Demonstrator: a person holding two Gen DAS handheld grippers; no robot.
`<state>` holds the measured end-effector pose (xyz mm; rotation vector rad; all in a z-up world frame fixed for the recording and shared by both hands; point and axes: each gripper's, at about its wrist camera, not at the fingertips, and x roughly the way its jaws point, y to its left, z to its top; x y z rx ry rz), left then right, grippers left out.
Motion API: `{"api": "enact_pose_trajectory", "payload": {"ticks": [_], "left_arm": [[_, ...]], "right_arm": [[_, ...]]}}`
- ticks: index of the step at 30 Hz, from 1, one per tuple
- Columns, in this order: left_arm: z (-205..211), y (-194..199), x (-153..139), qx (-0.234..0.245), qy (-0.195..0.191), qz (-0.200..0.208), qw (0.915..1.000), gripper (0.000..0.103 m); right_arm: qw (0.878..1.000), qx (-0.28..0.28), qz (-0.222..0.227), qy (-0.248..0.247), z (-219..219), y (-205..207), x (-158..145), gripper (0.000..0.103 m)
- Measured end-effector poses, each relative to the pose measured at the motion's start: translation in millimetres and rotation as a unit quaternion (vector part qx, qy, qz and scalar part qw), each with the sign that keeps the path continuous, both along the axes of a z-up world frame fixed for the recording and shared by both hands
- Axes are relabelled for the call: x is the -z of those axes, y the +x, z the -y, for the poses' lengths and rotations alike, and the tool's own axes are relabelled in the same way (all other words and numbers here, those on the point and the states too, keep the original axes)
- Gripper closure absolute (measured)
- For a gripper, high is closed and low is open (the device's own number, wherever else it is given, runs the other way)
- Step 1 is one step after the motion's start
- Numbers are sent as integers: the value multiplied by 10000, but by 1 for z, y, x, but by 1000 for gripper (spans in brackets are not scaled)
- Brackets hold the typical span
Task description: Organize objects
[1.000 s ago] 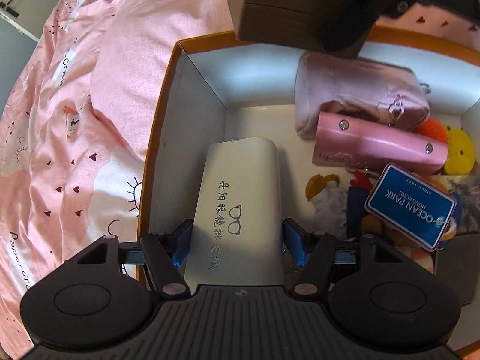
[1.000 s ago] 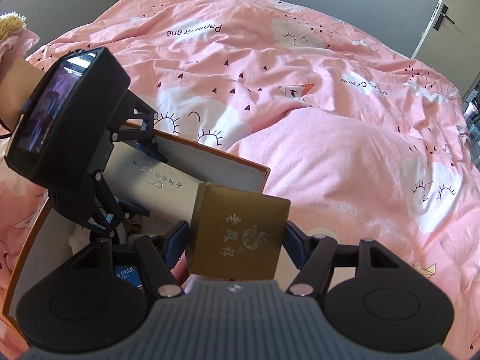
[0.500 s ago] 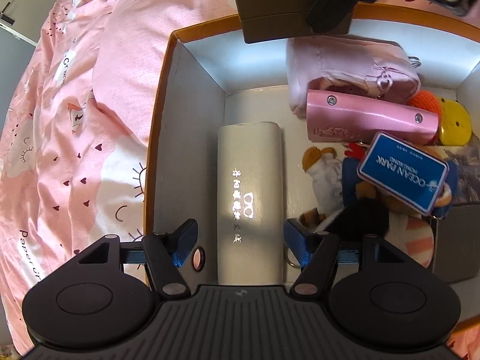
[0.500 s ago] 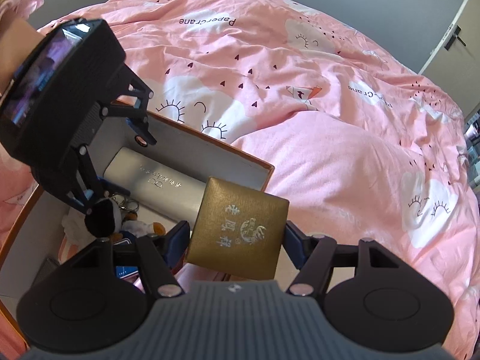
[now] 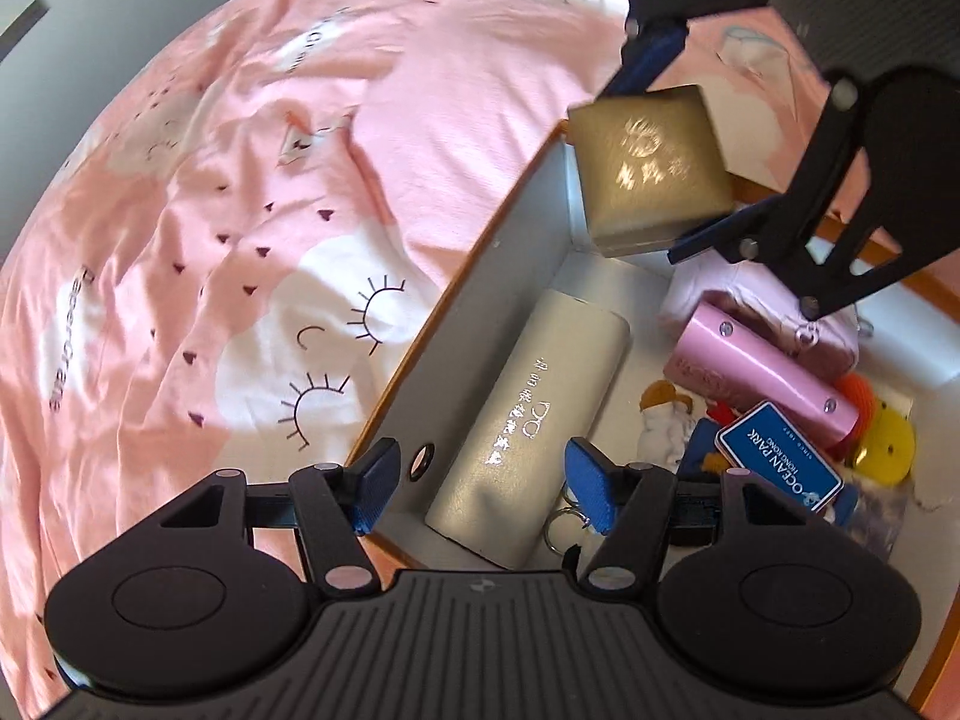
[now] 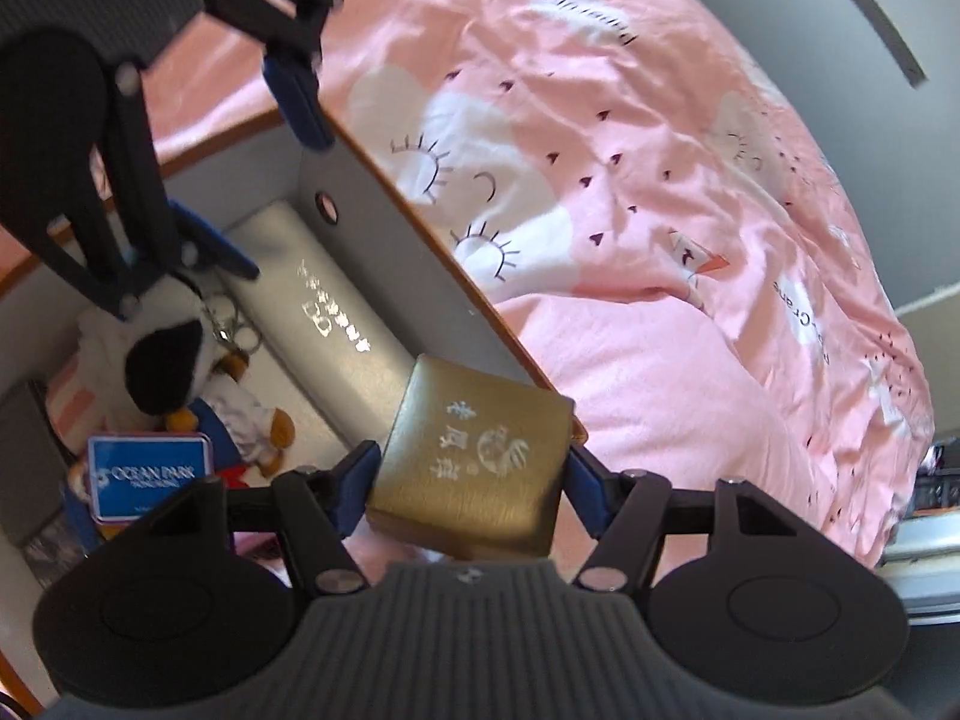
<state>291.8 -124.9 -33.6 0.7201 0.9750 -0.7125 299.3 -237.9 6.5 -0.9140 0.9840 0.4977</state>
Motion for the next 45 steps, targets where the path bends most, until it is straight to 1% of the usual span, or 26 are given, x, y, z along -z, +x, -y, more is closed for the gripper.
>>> {"api": "enact_pose_trajectory", "payload": {"ticks": [3, 7, 10, 12, 18, 21, 23, 27, 28, 31, 33, 38, 42, 45], "left_arm": [[-8, -1, -5, -122, -205, -73, 9997, 29], [-15, -4, -6, -154, -371, -42, 9992, 29], [-19, -4, -7, -161, -489, -67, 9987, 29], [-19, -6, -6, -126, -492, -34, 9987, 29], [-22, -8, -4, -101, -587, -39, 9982, 29], [-23, -7, -4, -95, -591, -37, 9982, 29], [-24, -7, -4, -89, -596, -39, 9982, 29], [-23, -9, -5, -18, -619, -67, 9981, 29], [-23, -10, -5, -2, -615, -71, 9981, 29], [-22, -11, -4, 19, -607, -63, 9981, 29], [-22, -12, -5, 5, -618, -64, 9981, 29], [-24, -19, -13, -24, -594, -17, 9982, 29], [-26, -31, -29, -40, -568, 135, 9983, 29], [-29, -44, -44, -77, -567, 286, 9980, 29]], "right_arm": [[9988, -235, -107, -406, -9, 8, 10, 41], [9965, -357, -340, -680, -17, 15, 18, 41], [9916, -554, -530, -1038, -21, 17, 27, 40], [9882, -643, -644, -1234, -27, 19, 33, 40], [9724, -787, -1046, -1930, -42, 31, 56, 39], [9599, -1027, -1147, -2345, -46, 30, 70, 39], [9556, -1059, -1193, -2478, -50, 31, 75, 39], [9530, -1060, -1251, -2546, -50, 34, 77, 39], [9531, -1043, -1274, -2540, -50, 35, 77, 37], [9567, -918, -1327, -2422, -47, 37, 70, 34], [9604, -810, -1326, -2314, -46, 38, 63, 34], [9678, -636, -1230, -2101, -43, 33, 37, 34], [9731, -580, -1072, -1954, -43, 20, 11, 34], [9806, -457, -935, -1662, -43, 6, -13, 34]]}}
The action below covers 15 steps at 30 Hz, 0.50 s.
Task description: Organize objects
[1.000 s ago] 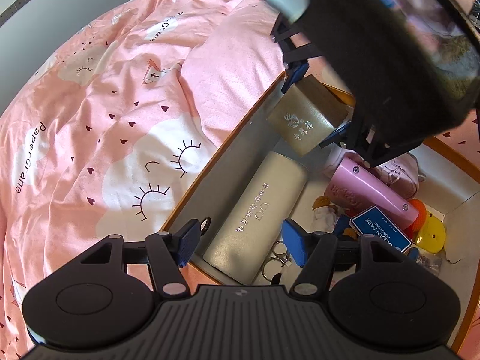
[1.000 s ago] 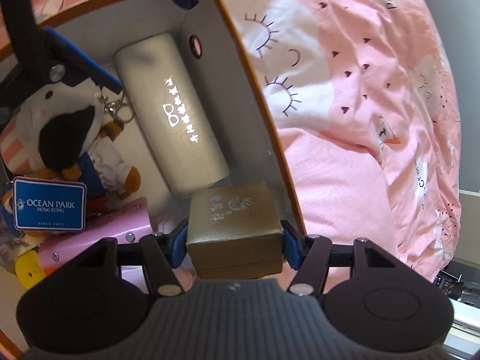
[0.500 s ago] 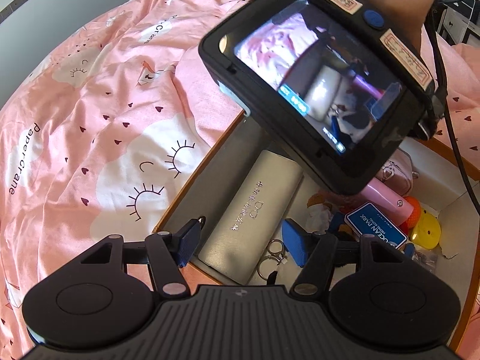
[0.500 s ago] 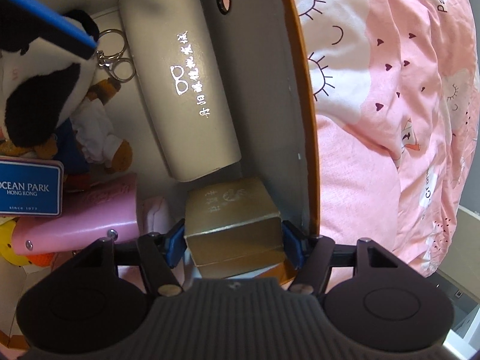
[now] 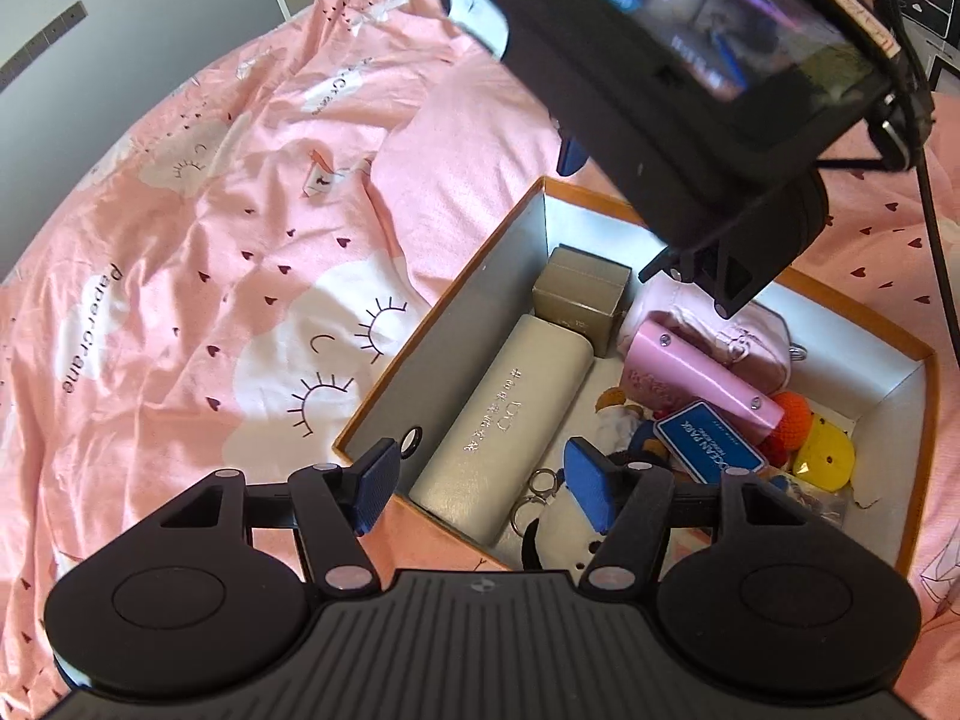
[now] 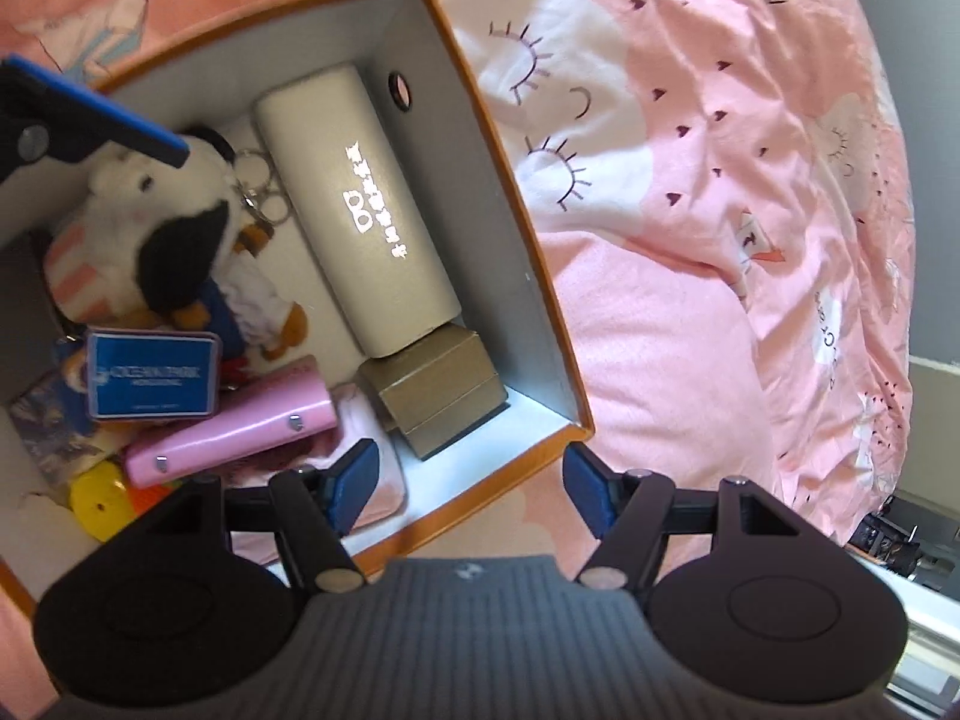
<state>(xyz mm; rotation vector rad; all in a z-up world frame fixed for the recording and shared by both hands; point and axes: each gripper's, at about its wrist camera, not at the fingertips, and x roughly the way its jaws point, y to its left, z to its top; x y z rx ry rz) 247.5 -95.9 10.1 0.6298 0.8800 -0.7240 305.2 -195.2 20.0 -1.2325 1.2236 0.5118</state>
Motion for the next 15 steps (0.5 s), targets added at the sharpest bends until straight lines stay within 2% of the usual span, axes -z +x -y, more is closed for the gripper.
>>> {"api": "enact_pose_trajectory", "payload": {"ticks": [3, 5, 7, 8, 9, 11, 15], "left_arm": [[-5, -17, -17, -103, -30, 195, 9998, 29], [-10, -30, -29, -219, -98, 345, 9991, 29], [-18, -45, -42, -383, -223, 482, 9979, 29], [-22, -52, -47, -478, -287, 526, 9971, 29], [-27, -61, -53, -587, -379, 579, 9959, 29], [-36, -78, -65, -860, -619, 684, 9920, 29], [-55, -115, -79, -1507, -1120, 1064, 9764, 29]], "right_arm": [[9989, 181, 156, 405, 1, -20, -28, 34], [9952, 393, 285, 847, 2, -34, -48, 34], [9873, 695, 481, 1348, 4, -51, -69, 34], [9808, 859, 589, 1649, 8, -65, -69, 34], [9737, 1017, 706, 1911, 11, -74, -77, 34], [9510, 1476, 972, 2538, 15, -97, -85, 34], [8942, 2102, 1517, 3649, 25, -145, -95, 33]]}}
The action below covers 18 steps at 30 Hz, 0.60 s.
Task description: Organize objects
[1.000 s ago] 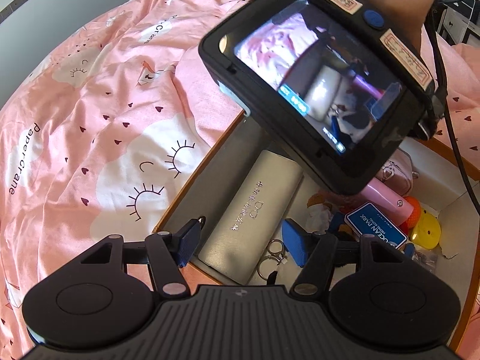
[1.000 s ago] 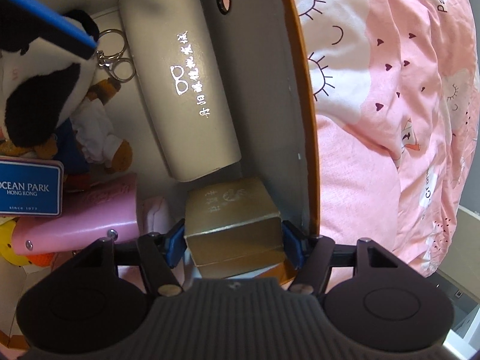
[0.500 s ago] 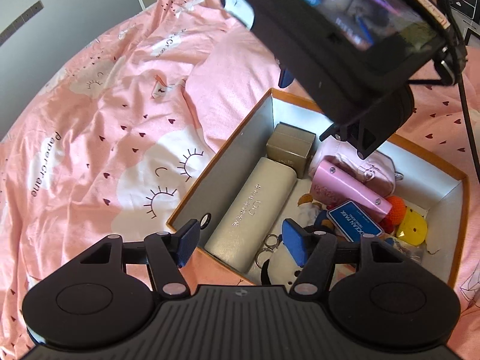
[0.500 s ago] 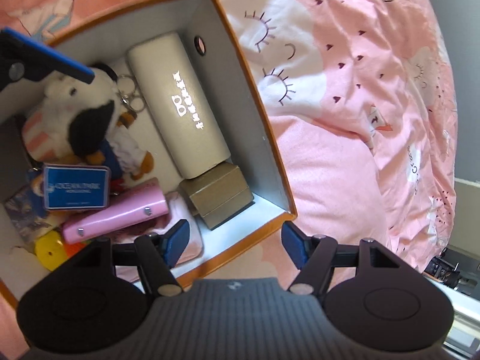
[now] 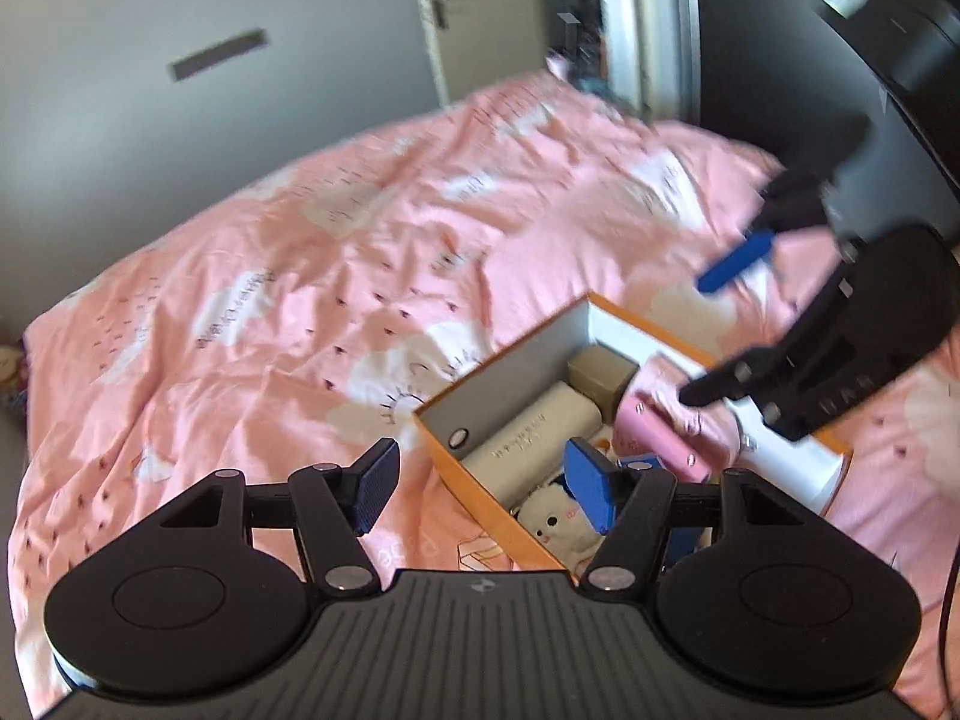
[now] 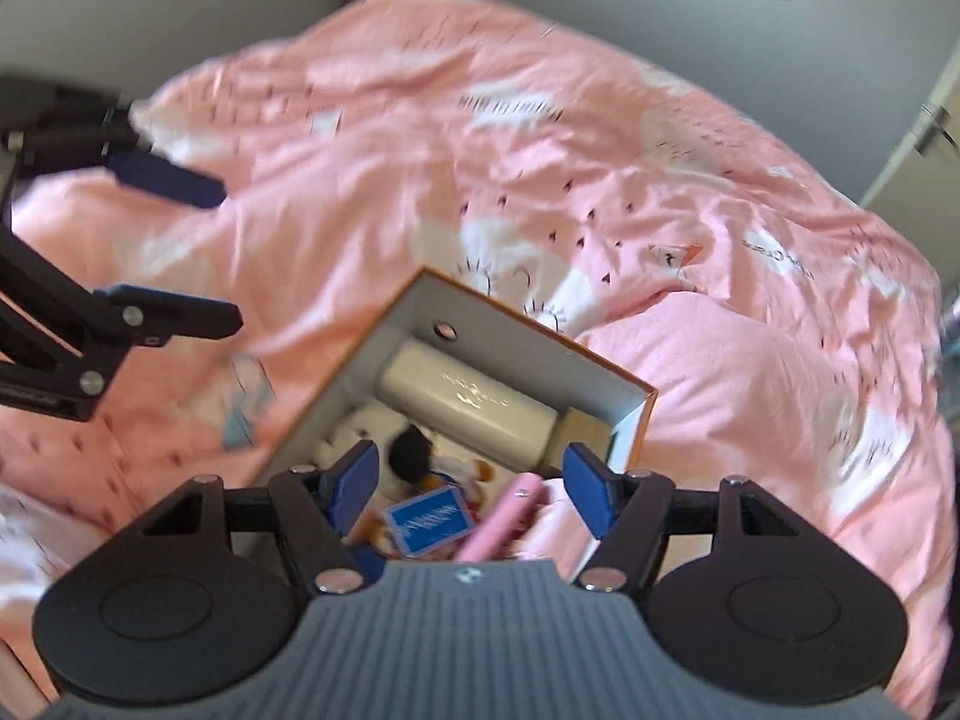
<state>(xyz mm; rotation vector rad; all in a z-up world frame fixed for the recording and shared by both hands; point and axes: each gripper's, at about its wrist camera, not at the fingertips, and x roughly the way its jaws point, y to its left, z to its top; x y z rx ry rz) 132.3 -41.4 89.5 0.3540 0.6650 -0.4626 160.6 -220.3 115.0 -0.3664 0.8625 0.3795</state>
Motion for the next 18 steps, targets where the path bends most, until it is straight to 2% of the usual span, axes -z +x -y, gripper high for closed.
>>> {"api": "enact_pose_trajectory", "payload": {"ticks": [4, 9, 14, 18], "left_arm": [[-11, -39, -1, -603, -198, 347, 9974, 29], [-21, -79, 14, -1217, -635, 558, 9890, 26], [-23, -108, 39, -1635, -695, 765, 9811, 15], [-27, -122, 58, -1890, -620, 749, 9772, 15]], "right_arm": [[9951, 541, 620, 554, 3, -57, 7, 29], [9799, 1009, 1091, 1333, 4, -116, 33, 28], [9655, 1354, 1606, 1537, -6, -155, 55, 23], [9579, 1569, 1772, 1623, -13, -171, 72, 19]]}}
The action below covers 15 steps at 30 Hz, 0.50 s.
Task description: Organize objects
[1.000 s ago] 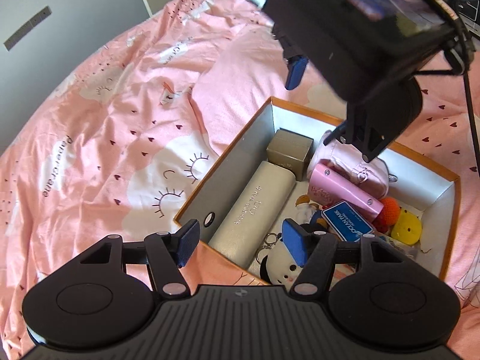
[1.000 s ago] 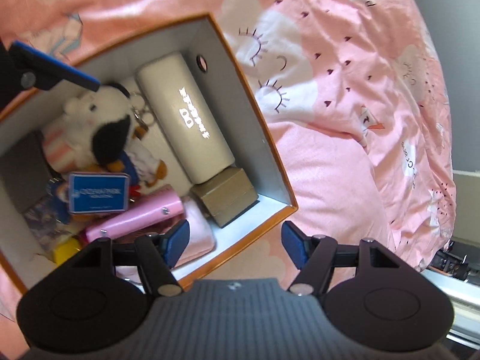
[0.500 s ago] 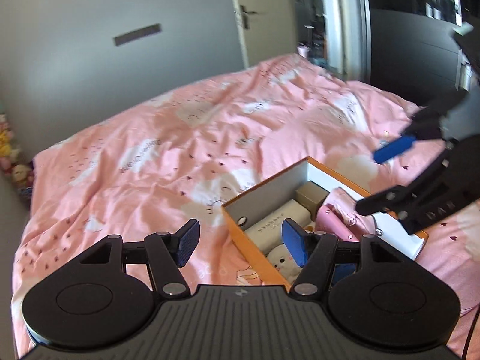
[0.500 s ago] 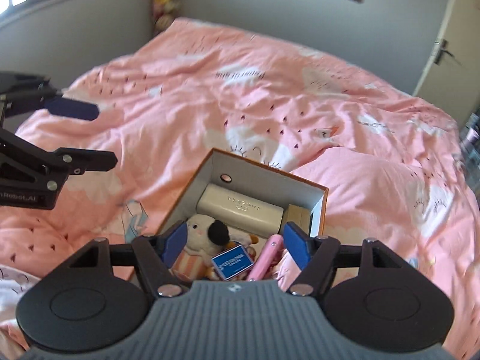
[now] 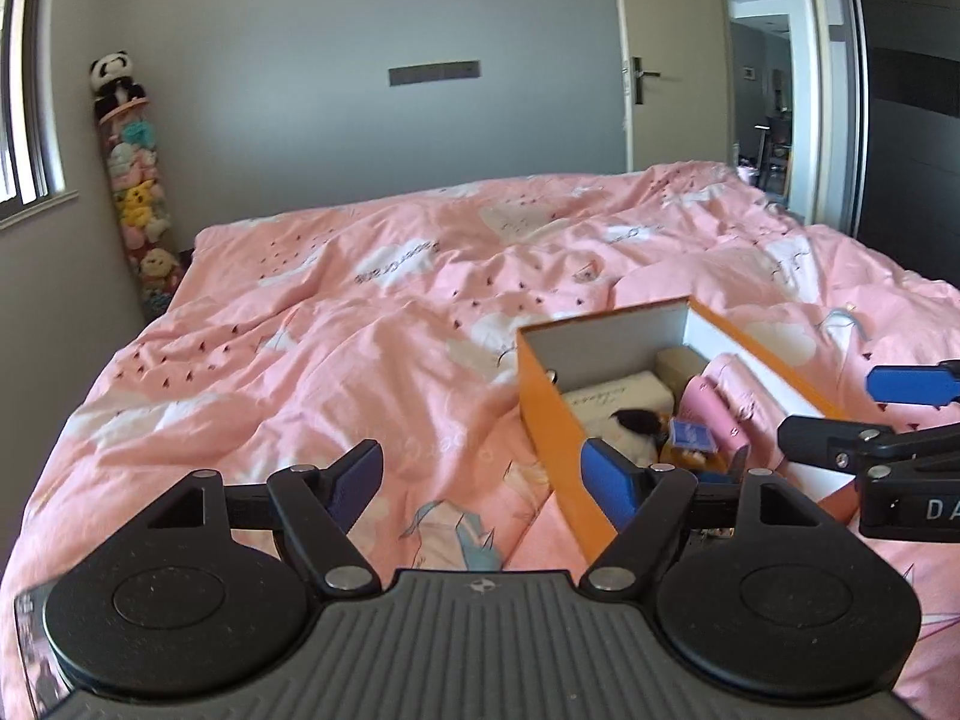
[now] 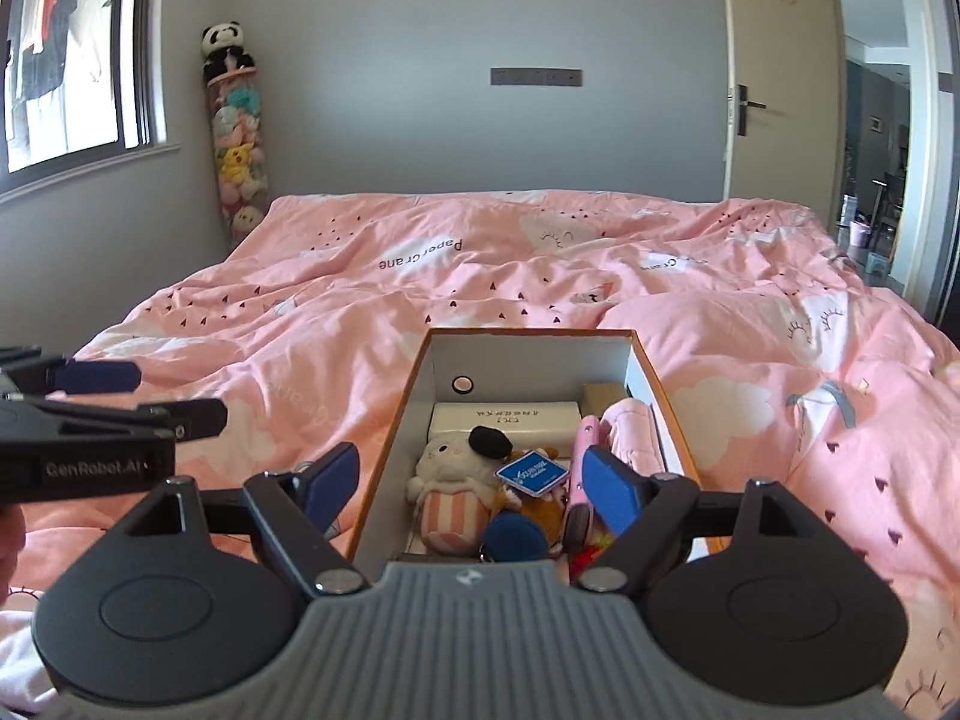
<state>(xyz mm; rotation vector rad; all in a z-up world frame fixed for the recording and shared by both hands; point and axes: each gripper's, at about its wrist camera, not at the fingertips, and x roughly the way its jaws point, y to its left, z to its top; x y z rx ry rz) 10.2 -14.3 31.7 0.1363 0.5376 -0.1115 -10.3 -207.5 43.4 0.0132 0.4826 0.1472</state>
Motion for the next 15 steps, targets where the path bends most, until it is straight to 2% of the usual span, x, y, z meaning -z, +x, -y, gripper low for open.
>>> {"api": "enact_pose_trajectory", "payload": {"ticks": [2, 9, 13, 15], "left_arm": [[-1, -2, 7, -44, -10, -80, 10000, 15], [1, -6, 38, -116, -57, -637, 9979, 15], [5, -6, 51, -91, -11, -782, 9969, 15], [6, -4, 57, -70, -9, -877, 9961, 15]], "right_arm": [[9999, 148, 24, 19, -3, -2, 7, 13], [9982, 545, 148, -188, -11, -8, 33, 9], [9974, 711, -35, 65, -2, -2, 49, 9], [9971, 746, -109, 42, -3, 0, 55, 9]]}}
